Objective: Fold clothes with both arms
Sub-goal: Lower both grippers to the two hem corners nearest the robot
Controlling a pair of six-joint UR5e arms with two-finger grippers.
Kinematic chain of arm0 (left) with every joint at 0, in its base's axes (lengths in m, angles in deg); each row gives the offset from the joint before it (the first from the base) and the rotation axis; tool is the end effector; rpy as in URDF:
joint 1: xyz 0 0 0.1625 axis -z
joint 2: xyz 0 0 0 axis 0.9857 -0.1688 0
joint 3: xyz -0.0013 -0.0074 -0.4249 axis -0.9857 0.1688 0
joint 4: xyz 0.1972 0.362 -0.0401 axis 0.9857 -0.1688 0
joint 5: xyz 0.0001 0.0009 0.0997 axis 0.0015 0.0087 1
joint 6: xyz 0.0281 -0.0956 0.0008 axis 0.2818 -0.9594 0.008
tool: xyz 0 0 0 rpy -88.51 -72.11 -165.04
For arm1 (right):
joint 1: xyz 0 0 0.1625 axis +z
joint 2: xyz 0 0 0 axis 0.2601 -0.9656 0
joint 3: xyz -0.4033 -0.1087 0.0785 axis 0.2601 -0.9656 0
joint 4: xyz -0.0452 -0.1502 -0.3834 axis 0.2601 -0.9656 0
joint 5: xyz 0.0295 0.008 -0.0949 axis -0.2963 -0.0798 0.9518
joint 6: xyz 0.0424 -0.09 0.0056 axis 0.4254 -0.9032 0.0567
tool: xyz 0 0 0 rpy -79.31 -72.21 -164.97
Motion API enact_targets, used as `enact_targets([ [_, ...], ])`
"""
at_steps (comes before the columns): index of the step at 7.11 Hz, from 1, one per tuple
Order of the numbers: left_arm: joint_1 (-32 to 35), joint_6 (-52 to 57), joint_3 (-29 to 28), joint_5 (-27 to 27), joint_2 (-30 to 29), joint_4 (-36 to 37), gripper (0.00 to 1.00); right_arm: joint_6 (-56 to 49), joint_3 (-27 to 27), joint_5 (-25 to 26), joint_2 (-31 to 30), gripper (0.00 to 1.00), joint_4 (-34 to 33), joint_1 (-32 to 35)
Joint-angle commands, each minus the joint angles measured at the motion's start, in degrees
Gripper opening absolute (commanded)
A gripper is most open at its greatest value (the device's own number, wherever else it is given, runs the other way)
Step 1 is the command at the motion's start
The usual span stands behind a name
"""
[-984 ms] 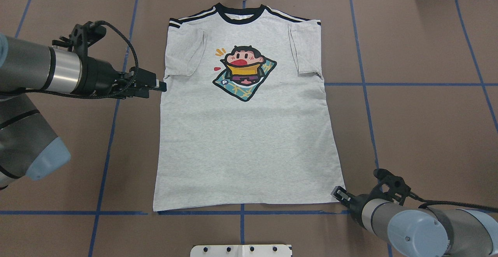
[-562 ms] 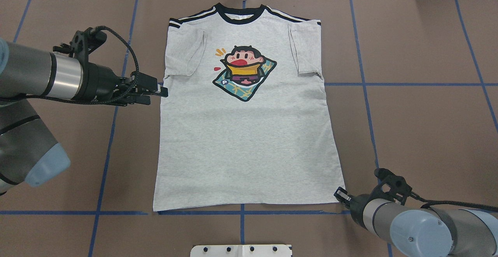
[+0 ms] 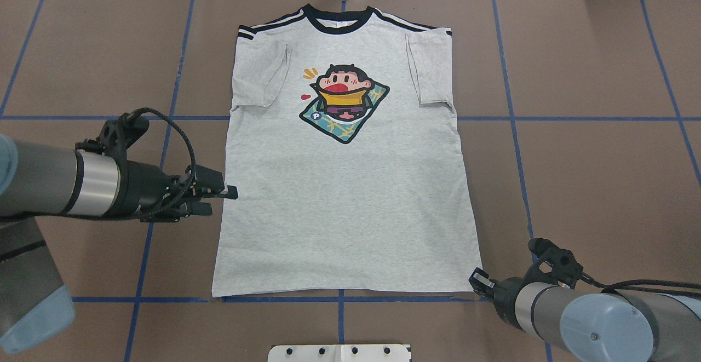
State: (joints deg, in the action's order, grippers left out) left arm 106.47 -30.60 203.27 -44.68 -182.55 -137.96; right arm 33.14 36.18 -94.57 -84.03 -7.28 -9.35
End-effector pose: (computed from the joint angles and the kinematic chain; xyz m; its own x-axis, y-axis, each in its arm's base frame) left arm 0.3842 -0.3020 0.3102 0.2064 -0.3300 -0.9212 0.1921 0.9368 -0.2925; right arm -0.4278 -0.1874 0.3707 0.4050 0.5858 0.7020 -0.4820 0.7892 -0.3805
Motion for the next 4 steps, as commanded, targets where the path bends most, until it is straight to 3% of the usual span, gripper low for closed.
enact_targets([
  [1, -7.45, -4.63, 1.58, 8.19, 1.2, 6.19, 1.0, -0.02, 0.51, -0.71, -0.34, 0.0, 0.09, 0.16],
  [3, -12.28, -6.31, 2.63, 10.67, 0.59, 18.71, 1.0, -0.02, 0.51, -0.63, -0.42, 0.0, 0.0, 0.07],
  [4, -12.57, -6.23, 2.72, 10.95, 0.32, 20.0, 1.0, -0.02, 0.51, -0.54, -0.6, 0.0, 0.09, 0.07],
])
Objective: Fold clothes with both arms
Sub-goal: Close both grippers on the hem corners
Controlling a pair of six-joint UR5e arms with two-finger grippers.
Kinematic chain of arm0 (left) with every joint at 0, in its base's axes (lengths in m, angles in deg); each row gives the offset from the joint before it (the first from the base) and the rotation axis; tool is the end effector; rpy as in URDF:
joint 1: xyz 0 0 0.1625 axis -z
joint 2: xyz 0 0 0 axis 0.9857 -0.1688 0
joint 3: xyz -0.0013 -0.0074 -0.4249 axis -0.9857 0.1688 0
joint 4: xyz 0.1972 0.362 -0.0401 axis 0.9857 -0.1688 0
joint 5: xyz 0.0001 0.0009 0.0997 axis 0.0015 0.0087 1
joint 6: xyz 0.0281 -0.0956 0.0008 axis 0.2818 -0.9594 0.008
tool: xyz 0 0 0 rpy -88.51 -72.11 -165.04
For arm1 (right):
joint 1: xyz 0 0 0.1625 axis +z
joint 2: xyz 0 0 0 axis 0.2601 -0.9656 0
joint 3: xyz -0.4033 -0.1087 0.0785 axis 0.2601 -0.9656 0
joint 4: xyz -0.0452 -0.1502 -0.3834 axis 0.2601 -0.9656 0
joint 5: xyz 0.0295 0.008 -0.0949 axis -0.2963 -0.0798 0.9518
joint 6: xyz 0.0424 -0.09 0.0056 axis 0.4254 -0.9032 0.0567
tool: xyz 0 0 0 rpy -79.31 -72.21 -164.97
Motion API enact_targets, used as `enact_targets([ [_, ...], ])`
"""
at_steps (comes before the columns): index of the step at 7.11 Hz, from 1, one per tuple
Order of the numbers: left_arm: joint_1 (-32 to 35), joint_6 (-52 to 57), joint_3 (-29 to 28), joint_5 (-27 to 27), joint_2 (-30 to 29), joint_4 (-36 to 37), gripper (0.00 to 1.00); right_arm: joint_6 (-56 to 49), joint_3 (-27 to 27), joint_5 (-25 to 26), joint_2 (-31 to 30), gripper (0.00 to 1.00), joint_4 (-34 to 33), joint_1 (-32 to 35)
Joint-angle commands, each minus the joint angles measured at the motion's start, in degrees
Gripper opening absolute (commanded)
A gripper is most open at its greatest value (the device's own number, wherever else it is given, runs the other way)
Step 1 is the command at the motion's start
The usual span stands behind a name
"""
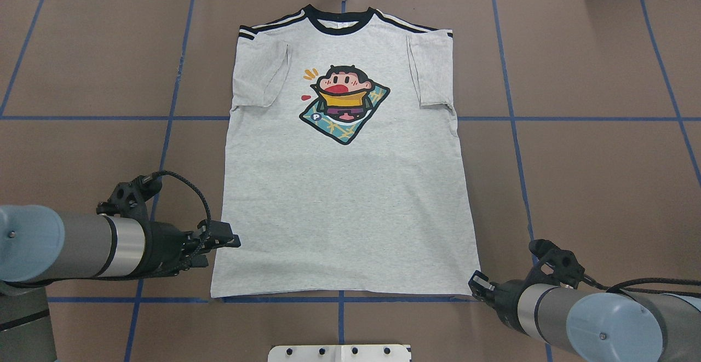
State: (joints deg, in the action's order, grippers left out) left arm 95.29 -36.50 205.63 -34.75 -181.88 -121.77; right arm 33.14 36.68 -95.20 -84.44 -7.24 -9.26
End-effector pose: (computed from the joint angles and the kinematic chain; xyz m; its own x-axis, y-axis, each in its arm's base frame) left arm 0.4371 -0.2395 0.3346 0.4201 -0.4356 -0.7961 0.2771 0.8969 -0.3445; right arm -0.4244 -0.1867 0.3697 0.4072 0.5873 0.6995 -0.4752 0.7902 -0.3869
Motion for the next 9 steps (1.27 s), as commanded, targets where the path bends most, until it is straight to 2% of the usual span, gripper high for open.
enact_targets([
  [1, -1.65, -0.67, -0.33, 1.02, -1.05, 3.91, 0.98, -0.02, 0.01, 0.09, -0.19, 0.0, 0.04, -0.01],
  [2, -1.65, -0.85, -1.38, 1.1, -1.67, 4.43, 0.91, -0.02, 0.01, 0.26, -0.19, 0.0, 0.04, -0.01],
  [3, -1.65, -0.85, -3.91, 3.11, -2.11, 4.79, 0.89, -0.02, 0.01, 0.27, -0.19, 0.0, 0.04, -0.01],
  [5, -2.0, -0.68, -5.6, 3.65, -2.64, 5.14, 0.87, -0.02, 0.01, 0.44, -0.19, 0.0, 0.04, -0.01],
  [9, -2.27, -0.94, -5.0, 3.57, -4.39, 9.08, 0.5, -0.02, 0.8, 0.35, -0.19, 0.0, 0.04, 0.07],
])
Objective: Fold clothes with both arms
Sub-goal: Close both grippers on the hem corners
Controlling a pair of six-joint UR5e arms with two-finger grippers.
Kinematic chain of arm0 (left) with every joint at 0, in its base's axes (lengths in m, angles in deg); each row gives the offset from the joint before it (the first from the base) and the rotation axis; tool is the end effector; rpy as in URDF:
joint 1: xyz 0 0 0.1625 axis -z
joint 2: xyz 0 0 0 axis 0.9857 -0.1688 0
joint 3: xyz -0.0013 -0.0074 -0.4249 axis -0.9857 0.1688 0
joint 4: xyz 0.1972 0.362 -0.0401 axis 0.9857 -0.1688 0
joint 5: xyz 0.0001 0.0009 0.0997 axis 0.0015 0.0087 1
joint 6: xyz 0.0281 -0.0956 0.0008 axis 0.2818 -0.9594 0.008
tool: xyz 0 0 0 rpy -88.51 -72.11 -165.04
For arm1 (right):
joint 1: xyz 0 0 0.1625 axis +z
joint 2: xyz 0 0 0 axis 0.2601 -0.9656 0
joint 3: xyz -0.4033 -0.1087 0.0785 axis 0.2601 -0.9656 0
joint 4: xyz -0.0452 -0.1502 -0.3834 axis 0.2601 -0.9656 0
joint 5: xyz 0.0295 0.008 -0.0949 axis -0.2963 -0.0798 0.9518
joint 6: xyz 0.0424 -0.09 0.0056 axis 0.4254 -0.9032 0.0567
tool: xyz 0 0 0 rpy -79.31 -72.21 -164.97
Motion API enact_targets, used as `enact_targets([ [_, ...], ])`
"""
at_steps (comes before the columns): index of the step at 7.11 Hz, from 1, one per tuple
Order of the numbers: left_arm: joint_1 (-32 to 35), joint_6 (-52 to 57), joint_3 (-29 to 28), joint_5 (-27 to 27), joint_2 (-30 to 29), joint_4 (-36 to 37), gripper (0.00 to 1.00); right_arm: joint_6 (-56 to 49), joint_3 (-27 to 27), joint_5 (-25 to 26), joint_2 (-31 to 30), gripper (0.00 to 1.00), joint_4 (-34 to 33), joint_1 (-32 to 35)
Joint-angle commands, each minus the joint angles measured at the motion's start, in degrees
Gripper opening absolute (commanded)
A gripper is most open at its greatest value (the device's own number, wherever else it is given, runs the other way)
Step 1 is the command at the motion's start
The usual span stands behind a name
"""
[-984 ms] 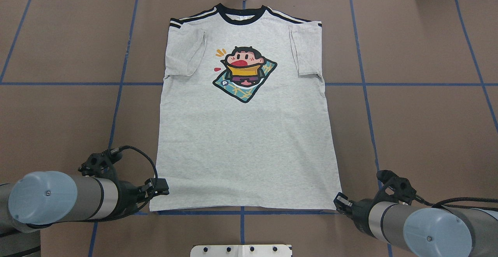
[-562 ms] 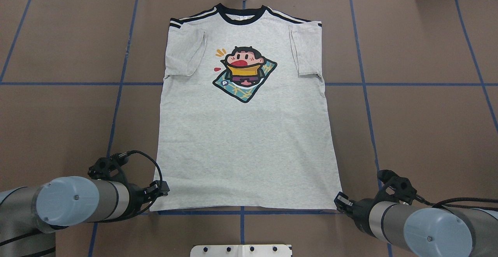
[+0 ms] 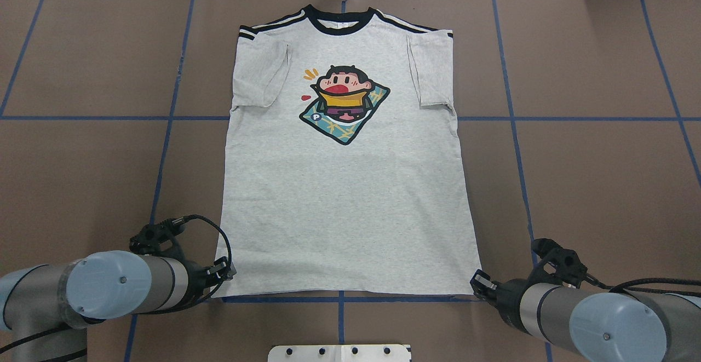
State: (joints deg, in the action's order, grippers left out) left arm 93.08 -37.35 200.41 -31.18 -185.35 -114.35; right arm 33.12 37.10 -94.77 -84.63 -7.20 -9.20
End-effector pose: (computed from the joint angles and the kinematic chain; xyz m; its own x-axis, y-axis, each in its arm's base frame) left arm 0.4805 -0.2367 0.3651 0.5335 -0.4578 -0.7112 0.3491 0.8851 -0.3079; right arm -0.4218 -0.1876 0.3675 0.4002 0.5864 0.7042 -0.4790 0.7890 -0.3848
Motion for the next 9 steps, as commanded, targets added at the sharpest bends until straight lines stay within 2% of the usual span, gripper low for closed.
enact_targets([
  [1, -0.05, -0.1, 0.22, -0.09, -0.93, 2.19, 0.46, 0.0, 0.38, -0.07, 0.0, 0.0, 0.0, 0.01],
  [7, -1.19, -0.1, 1.28, -0.26, -0.75, 4.74, 0.46, 0.09, 0.38, -0.07, -0.09, 0.0, 0.0, 0.01],
  [9, -1.28, -0.1, 1.28, -0.35, -0.75, 4.74, 0.37, 0.09, 0.38, -0.07, -0.09, 0.0, 0.0, 0.01],
])
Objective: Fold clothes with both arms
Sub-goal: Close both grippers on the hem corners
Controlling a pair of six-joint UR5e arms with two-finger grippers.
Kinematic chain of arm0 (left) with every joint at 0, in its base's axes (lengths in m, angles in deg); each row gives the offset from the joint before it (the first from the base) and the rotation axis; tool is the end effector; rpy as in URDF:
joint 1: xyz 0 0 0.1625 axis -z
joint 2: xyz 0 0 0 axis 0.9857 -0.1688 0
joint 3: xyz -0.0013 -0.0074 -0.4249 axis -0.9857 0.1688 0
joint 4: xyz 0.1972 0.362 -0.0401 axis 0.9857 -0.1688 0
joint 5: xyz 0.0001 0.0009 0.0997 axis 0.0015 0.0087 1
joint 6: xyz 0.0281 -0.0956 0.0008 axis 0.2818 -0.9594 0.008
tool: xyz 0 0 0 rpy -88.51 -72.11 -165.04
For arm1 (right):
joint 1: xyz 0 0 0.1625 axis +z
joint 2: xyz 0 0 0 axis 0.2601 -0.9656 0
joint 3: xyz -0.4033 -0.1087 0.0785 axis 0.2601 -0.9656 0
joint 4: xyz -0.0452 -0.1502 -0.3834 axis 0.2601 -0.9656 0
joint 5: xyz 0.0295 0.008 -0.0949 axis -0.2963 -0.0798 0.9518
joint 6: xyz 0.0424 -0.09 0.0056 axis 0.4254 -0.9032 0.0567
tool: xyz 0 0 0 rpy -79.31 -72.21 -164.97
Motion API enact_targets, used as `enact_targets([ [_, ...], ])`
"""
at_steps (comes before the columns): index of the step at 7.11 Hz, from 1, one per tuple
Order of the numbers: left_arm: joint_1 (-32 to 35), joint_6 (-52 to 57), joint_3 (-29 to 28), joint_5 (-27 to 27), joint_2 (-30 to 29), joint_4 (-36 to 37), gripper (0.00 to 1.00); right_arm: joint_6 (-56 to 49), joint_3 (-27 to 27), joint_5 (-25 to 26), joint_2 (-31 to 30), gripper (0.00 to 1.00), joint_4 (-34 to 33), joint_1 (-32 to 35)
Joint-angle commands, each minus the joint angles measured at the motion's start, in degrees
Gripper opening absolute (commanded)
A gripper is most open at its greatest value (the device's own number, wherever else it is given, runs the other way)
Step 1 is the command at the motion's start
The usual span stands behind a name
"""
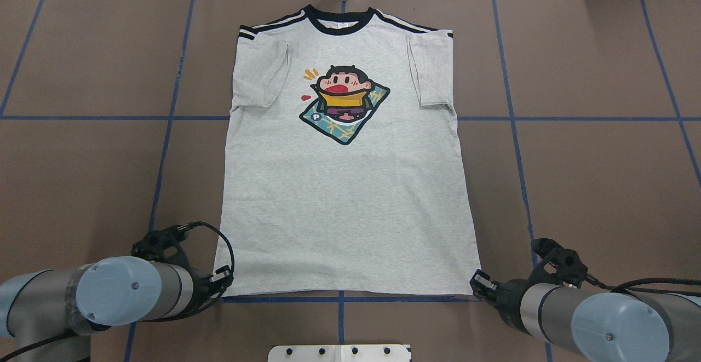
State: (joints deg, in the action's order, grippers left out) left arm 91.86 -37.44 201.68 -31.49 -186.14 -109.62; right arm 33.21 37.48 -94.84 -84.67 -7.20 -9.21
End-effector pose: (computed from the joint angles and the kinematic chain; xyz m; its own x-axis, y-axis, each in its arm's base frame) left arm 0.4842 -0.2256 0.3590 0.5757 -0.4544 -0.6798 0.3412 0.8890 -0.3053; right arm -0.4202 -0.1873 0.3647 0.3960 0.5873 0.7059 -0.4764 0.7886 -0.3888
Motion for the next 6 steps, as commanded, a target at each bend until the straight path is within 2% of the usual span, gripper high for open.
enact_targets([
  [1, -0.67, 0.0, 0.01, -0.04, 0.04, 0.02, 0.37, 0.0, 0.0, 0.0, -0.05, 0.0, 0.0, -0.07],
  [3, -1.03, 0.0, 0.01, -0.13, 0.04, 0.02, 0.35, 0.0, 0.0, -0.09, 0.04, 0.0, 0.0, 0.02],
  [4, -1.03, 0.0, 0.09, -0.13, 0.04, 0.02, 0.24, 0.0, 0.0, 0.0, 0.04, 0.0, 0.0, 0.02],
  [5, -1.03, 0.0, 0.18, -0.13, 0.04, 0.11, 0.0, 0.0, 0.09, -0.09, 0.04, 0.0, 0.0, 0.02],
  [6, -1.03, 0.0, 1.4, -0.39, 0.13, 1.76, 0.0, 0.0, 0.0, -0.09, 0.04, 0.0, 0.0, 0.02],
])
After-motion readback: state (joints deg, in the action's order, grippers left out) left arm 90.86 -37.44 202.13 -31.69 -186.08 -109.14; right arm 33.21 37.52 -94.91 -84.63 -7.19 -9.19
